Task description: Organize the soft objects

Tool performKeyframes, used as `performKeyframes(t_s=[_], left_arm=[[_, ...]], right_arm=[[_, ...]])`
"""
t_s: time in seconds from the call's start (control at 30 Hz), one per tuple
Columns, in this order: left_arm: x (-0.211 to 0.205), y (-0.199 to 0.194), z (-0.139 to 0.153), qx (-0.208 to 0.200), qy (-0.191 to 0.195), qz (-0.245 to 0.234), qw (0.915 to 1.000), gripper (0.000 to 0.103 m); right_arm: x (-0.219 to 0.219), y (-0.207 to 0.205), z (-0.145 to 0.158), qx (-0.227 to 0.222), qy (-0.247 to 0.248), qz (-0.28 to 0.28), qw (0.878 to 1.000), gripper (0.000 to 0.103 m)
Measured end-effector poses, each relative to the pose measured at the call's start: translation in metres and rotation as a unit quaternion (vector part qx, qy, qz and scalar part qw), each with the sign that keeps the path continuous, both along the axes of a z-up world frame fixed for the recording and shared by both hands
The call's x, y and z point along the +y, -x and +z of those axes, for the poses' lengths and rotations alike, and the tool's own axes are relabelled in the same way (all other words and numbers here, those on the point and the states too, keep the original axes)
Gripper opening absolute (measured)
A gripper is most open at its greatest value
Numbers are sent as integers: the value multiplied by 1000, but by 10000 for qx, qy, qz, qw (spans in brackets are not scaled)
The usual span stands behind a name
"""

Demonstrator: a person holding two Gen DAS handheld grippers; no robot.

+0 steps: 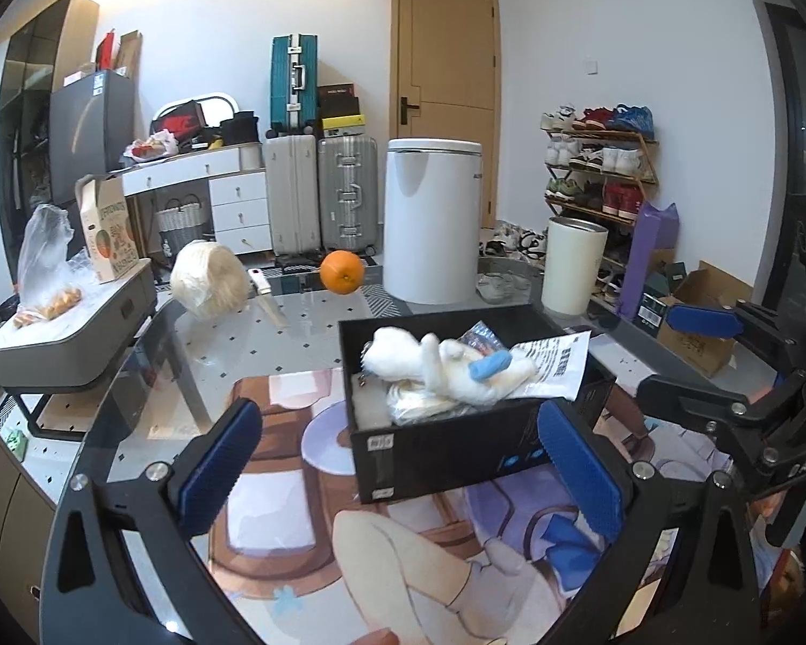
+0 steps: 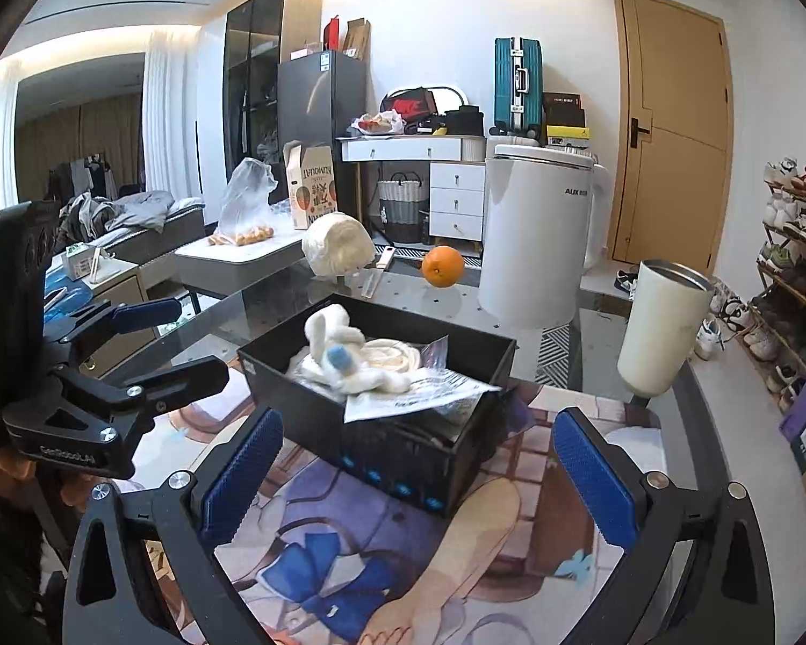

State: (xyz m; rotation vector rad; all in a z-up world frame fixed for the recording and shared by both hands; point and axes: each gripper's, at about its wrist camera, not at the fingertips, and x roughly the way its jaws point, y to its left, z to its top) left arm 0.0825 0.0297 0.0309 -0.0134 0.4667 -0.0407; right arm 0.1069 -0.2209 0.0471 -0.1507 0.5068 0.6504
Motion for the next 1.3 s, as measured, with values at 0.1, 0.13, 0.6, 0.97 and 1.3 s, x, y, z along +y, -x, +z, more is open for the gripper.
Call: performKeyframes(t_s=[0.1,0.13,0.6,0.97,1.3], left_arm=[[2,4,-6,-45,28,72,10000,103],[3,5,-6,-76,26,105,9999,103],[7,7,-12,-268,-29,305,9992,103],[4,6,-12,-261,-69,326,9991,103],[3,6,-12,-279,-59,328,9991,103]], right_arm=[[1,4,-3,-4,-20,-16,10000,102],[1,6,-4,-22,-37,-28,10000,102],[0,10,-11,-192,-217,-115,9995,102],[-2,13,-12,-283,-255,-177,9991,102],[-1,14,-12,-303,-238,-220,9990,102]])
